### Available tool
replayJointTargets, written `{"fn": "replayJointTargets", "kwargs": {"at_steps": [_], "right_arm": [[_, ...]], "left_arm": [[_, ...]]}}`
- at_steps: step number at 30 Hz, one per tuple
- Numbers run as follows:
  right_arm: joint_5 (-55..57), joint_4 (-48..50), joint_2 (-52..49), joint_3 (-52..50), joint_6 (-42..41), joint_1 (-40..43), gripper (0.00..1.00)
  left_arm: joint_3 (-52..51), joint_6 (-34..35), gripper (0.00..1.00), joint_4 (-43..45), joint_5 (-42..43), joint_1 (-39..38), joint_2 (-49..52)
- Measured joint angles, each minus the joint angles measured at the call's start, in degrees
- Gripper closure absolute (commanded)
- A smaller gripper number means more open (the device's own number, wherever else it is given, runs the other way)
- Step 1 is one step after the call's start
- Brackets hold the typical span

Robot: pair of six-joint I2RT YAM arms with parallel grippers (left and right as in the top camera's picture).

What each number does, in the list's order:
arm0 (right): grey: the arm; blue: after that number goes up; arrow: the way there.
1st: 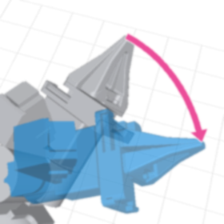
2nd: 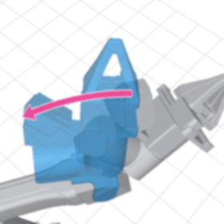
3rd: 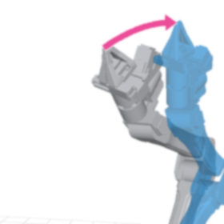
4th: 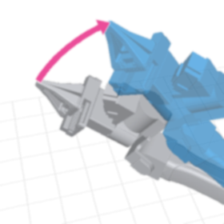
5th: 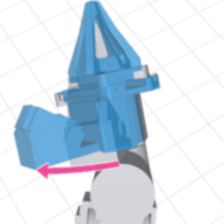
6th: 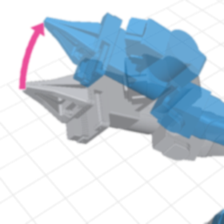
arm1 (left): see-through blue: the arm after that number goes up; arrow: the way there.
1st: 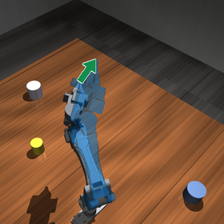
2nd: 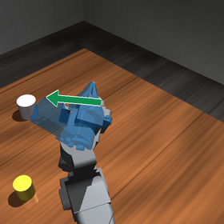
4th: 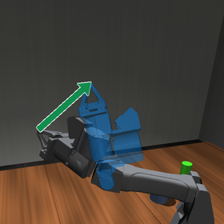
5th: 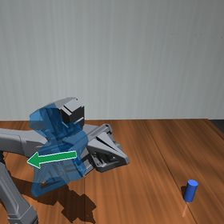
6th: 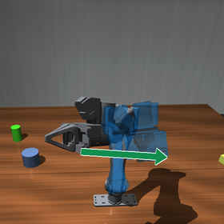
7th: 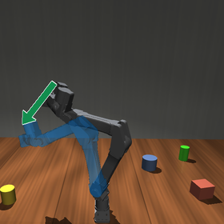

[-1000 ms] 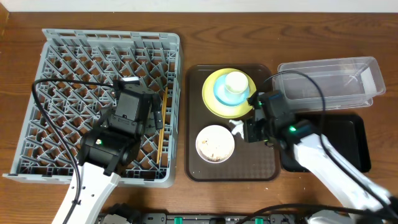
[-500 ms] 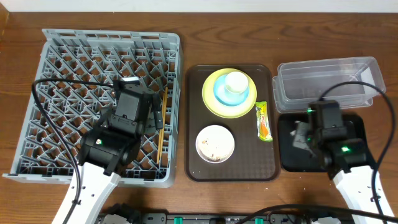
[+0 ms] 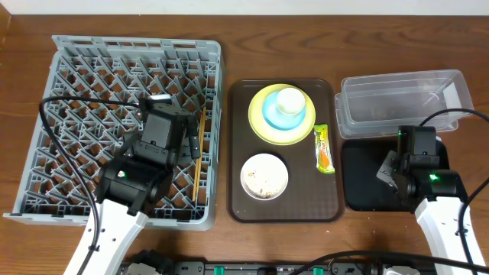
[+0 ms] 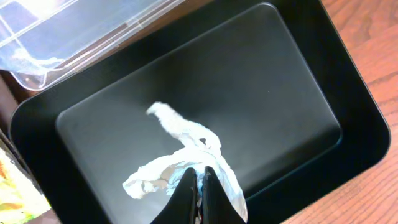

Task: Sort waste into correct bins and load items into the dishwasher
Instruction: 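Carry the bag right and drop it into the clear bin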

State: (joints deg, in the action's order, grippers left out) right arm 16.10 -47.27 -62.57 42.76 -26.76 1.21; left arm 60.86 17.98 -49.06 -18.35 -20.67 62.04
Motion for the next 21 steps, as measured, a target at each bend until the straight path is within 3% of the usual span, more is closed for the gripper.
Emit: {"fn": "replayJointTargets", "kwargs": {"at_steps": [11,21], "right_arm": [[-1.40,8.37,0.02,-0.09,0.22,0.00,0.99],[-3.67,31.23,-0.15,0.02,3.39,0.00,0.99]], "left_arm": [[0.00,0.02,0.07,0.02,0.00,0.00,0.00],[0.00,0.00,0.07,0.00,0.00,0.00,0.00]]}}
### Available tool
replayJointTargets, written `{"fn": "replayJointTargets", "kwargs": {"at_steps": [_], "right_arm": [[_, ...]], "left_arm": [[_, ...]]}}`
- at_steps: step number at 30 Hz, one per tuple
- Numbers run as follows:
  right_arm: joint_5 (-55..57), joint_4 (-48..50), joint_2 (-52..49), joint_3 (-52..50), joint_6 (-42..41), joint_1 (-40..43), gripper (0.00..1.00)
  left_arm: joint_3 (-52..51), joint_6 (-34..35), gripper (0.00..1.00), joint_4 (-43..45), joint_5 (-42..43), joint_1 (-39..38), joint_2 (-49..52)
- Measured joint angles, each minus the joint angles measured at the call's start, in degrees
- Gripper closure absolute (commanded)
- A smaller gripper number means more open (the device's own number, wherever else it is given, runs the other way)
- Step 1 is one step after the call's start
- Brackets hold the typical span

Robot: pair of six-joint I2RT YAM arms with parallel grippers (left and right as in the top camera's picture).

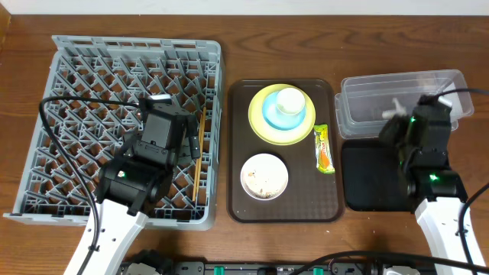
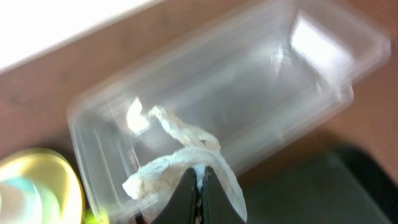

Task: Sort waste into correct bins and load items into the dishwasher
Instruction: 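Carry the bag right and drop it into the clear bin, then move the right gripper down and grasp the yellow snack wrapper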

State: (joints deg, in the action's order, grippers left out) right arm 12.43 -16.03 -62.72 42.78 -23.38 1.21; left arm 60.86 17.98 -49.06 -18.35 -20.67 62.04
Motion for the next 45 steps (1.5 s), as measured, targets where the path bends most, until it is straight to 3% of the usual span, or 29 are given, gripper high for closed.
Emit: {"fn": "replayJointTargets", "kwargs": {"at_steps": [8,9,11,12,16,20,24,29,33,39,45], "right_arm": [[2.27,12.35,-9.99,0.00,1.49,0.00,0.98],[2.43,13.75,-11.78,0.00,1.53,0.00,0.87],[2.60,15.72,-13.90,0.00,1.33,0.00,0.48],[2.60,16.70,-14.80,0.00,1.68,0.00,0.37],[2.62,17.46,-15.52,0.00,2.84,0.00,0.19],[1.36,14.75,-14.84,0.46,5.18,0.00,0.22],[-3.96,5.38,-12.55,4.07,6.34,0.00,0.29],[-11.96,-10.34,-9.27,13.07,8.44,-1.20,0.53],[-15.89,-19.69,-7.91,17.64,10.08,-6.95,0.59],[-17.40,-27.45,-8.44,17.66,10.58,-21.29,0.59],[-9.38,-27.61,-10.58,13.86,6.23,-33.79,0.55]], "left_arm": [[0.00,0.00,0.07,0.00,0.00,0.00,0.00],[0.02,0.00,0.07,0.00,0.00,0.00,0.00],[0.02,0.00,0.07,0.02,0.00,0.00,0.00],[0.02,0.00,0.07,0.02,0.00,0.00,0.00],[0.02,0.00,0.07,0.02,0.00,0.00,0.00],[0.02,0.00,0.07,0.02,0.00,0.00,0.00],[0.02,0.02,0.07,0.02,0.00,0.00,0.00],[0.02,0.00,0.07,0.02,0.00,0.00,0.00],[0.02,0.00,0.07,0.02,0.00,0.00,0.00],[0.02,0.02,0.07,0.00,0.00,0.00,0.00],[0.02,0.00,0.07,0.00,0.00,0.00,0.00]]}}
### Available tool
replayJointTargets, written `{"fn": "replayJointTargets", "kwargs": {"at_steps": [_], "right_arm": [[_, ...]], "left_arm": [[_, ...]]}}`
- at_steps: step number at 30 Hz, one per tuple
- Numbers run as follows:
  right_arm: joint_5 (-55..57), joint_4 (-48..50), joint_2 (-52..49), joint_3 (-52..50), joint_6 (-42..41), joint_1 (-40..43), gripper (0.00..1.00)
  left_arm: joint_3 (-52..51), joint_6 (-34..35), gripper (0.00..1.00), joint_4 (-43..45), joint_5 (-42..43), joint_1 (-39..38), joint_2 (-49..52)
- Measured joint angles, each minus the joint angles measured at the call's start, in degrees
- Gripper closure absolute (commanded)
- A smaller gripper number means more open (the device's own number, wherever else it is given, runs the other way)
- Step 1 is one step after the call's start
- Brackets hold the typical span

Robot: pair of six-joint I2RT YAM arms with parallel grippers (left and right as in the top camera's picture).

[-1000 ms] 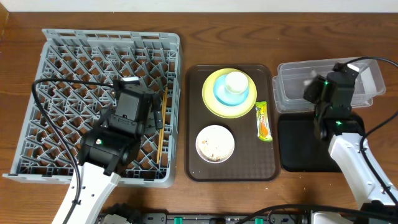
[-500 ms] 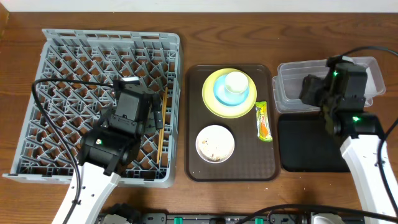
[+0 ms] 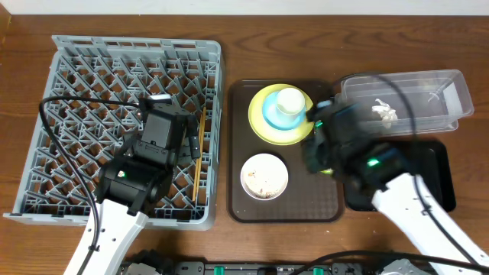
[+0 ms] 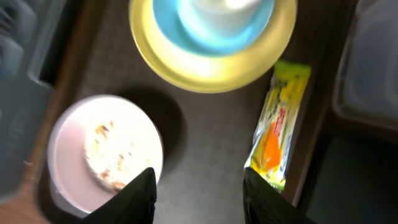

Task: Sort waste into correct bins and load items into the dishwasher
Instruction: 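Move the right gripper down and grasp the yellow snack wrapper, then lift the wrapper and release it into the clear bin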

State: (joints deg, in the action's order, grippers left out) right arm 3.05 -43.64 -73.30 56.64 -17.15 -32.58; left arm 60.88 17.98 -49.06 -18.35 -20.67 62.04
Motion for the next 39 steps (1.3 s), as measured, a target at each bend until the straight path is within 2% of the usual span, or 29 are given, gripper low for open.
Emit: {"fn": "replayJointTargets", "kwargs": {"at_steps": [3,8,11,13,19,28,39], "right_arm": [[5.49,1.29,-2.89,-2.89,-2.27,-2.99,0.55],[13.29,4.09,-8.55,-6.12,-4.98,-3.41,0.57],[15.21,5.84,-11.96,-6.25,-5.70,-2.03,0.65],[15.98,6.91,-14.16,-6.25,-5.95,-0.90,0.67],[15.80,7.52,-19.61,-6.25,-6.12,2.14,0.68],[8.20,10.62,-23.82,-6.23,-5.31,6.80,0.99],[4.63,7.69,-23.69,-5.46,-4.09,6.80,0.99]], "left_arm": [[0.00,0.00,0.07,0.00,0.00,0.00,0.00],[0.00,0.02,0.07,0.00,0.00,0.00,0.00],[0.00,0.00,0.07,0.02,0.00,0.00,0.00],[0.00,0.00,0.07,0.02,0.00,0.00,0.00],[0.00,0.02,0.07,0.02,0.00,0.00,0.00],[0.00,0.00,0.07,0.00,0.00,0.00,0.00],[0.00,0.00,0.07,0.02,0.00,0.00,0.00]]}}
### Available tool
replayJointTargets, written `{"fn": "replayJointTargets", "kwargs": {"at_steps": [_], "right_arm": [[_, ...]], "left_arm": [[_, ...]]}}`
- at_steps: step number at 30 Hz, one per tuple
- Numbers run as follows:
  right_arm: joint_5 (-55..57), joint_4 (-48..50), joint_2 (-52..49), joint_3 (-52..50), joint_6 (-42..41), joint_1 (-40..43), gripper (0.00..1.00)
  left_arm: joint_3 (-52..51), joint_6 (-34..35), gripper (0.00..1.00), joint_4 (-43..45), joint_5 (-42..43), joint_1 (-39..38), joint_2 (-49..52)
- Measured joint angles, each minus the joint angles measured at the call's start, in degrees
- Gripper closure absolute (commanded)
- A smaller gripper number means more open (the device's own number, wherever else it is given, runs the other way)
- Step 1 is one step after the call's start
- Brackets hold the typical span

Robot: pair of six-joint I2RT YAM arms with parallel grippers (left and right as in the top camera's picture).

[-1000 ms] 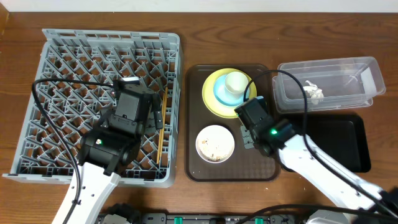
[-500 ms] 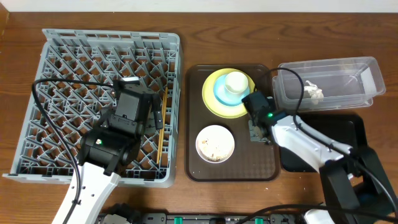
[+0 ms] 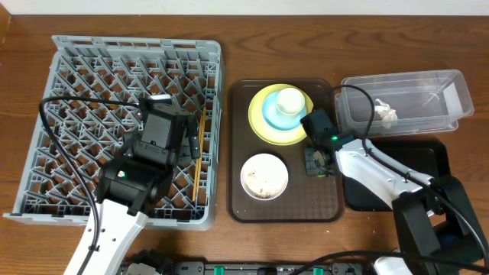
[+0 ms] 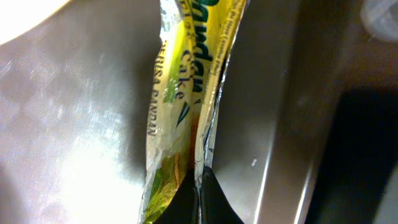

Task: Sort waste into correct bins and load items into the dishwasher
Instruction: 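Lift the wrapper and release it into the clear bin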

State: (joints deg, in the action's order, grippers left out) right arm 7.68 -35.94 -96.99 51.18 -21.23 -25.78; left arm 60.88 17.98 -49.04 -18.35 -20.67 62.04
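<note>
A yellow snack wrapper (image 4: pixel 186 93) lies along the right side of the brown tray (image 3: pixel 283 210). My right gripper (image 4: pixel 199 179) is down on it, shut on the wrapper's right edge. From overhead the right gripper (image 3: pixel 315 160) covers most of the wrapper. A white crumpled tissue (image 3: pixel 384 113) lies in the clear bin (image 3: pixel 451 95). The tray also holds a yellow plate (image 3: pixel 260 122) with a blue bowl and white cup (image 3: pixel 290 99) on it, and a pale bowl (image 3: pixel 264 176) with food scraps. My left gripper (image 3: pixel 187 141) hangs over the grey dish rack (image 3: pixel 76 84); its jaws are not readable.
Brown chopsticks (image 3: pixel 199 153) lie in the rack by its right wall. A black bin (image 3: pixel 435 156) sits in front of the clear bin, partly under my right arm. Cables run over the table's right side.
My right gripper was open above the tray, with the wrapper lying free. Now it is low on the wrapper and shut on its edge. The left arm has not moved.
My right gripper held the crumpled tissue over the black bin, then over the clear bin. Later the tissue lay in the clear bin and the gripper stood open over the tray. Now it is shut on the snack wrapper.
</note>
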Motion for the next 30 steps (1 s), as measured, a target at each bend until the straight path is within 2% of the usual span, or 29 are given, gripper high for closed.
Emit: {"fn": "replayJointTargets", "kwargs": {"at_steps": [6,12,17,24,26,27,28,30], "right_arm": [[-3.80,-3.93,4.66,3.56,1.40,0.00,0.99],[-4.63,-3.72,15.93,9.81,3.30,1.79,0.99],[-0.81,-0.44,21.09,11.06,3.72,8.66,0.99],[2.40,2.99,17.49,11.06,3.63,21.99,0.96],[1.88,3.69,15.06,11.06,3.52,24.92,0.91],[1.11,4.04,13.46,11.06,3.39,26.34,0.81],[0.31,4.24,11.67,11.06,2.97,27.67,0.68],[-1.16,4.46,9.07,11.04,3.06,29.11,0.33]], "left_arm": [[0.00,0.00,0.07,0.00,0.00,0.00,0.00],[0.00,0.00,0.07,-0.02,0.00,0.00,0.00],[0.00,0.00,0.07,-0.02,0.00,0.00,0.00],[0.00,0.02,0.07,0.00,0.00,0.00,0.00],[0.00,0.02,0.07,0.00,0.00,0.00,0.00],[0.00,0.00,0.07,0.00,0.00,0.00,0.00],[0.00,0.02,0.07,0.00,0.00,0.00,0.00],[0.00,0.00,0.07,0.00,0.00,0.00,0.00]]}}
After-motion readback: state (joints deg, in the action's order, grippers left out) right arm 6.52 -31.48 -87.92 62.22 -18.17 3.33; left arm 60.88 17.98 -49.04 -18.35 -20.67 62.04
